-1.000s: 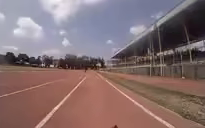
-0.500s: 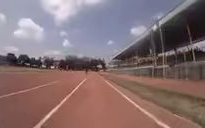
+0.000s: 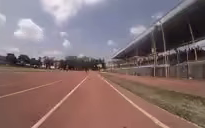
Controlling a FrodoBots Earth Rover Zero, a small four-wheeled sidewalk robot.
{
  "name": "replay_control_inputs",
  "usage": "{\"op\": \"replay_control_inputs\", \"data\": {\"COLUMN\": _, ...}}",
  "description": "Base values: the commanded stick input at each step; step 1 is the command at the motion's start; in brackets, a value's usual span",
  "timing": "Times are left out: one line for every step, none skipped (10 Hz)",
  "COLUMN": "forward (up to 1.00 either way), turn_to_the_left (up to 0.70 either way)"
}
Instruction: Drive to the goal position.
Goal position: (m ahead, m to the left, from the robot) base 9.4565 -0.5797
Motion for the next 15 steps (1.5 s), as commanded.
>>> {"op": "replay_control_inputs", "data": {"forward": 0.7, "turn_to_the_left": 0.0}}
{"op": "replay_control_inputs", "data": {"forward": 0.7, "turn_to_the_left": 0.0}}
{"op": "replay_control_inputs", "data": {"forward": 0.7, "turn_to_the_left": 0.0}}
{"op": "replay_control_inputs", "data": {"forward": 0.7, "turn_to_the_left": 0.0}}
{"op": "replay_control_inputs", "data": {"forward": 0.7, "turn_to_the_left": 0.0}}
{"op": "replay_control_inputs", "data": {"forward": 0.7, "turn_to_the_left": 0.0}}
{"op": "replay_control_inputs", "data": {"forward": 0.7, "turn_to_the_left": 0.0}}
{"op": "replay_control_inputs", "data": {"forward": 0.7, "turn_to_the_left": 0.0}}
{"op": "replay_control_inputs", "data": {"forward": 0.7, "turn_to_the_left": 0.0}}
{"op": "replay_control_inputs", "data": {"forward": 0.7, "turn_to_the_left": 0.0}}
{"op": "replay_control_inputs", "data": {"forward": 0.7, "turn_to_the_left": 0.0}}
{"op": "replay_control_inputs", "data": {"forward": 0.7, "turn_to_the_left": 0.0}}
{"op": "replay_control_inputs", "data": {"forward": 0.7, "turn_to_the_left": 0.0}}
{"op": "replay_control_inputs", "data": {"forward": 0.7, "turn_to_the_left": 0.0}}
{"op": "replay_control_inputs", "data": {"forward": 0.7, "turn_to_the_left": 0.0}}
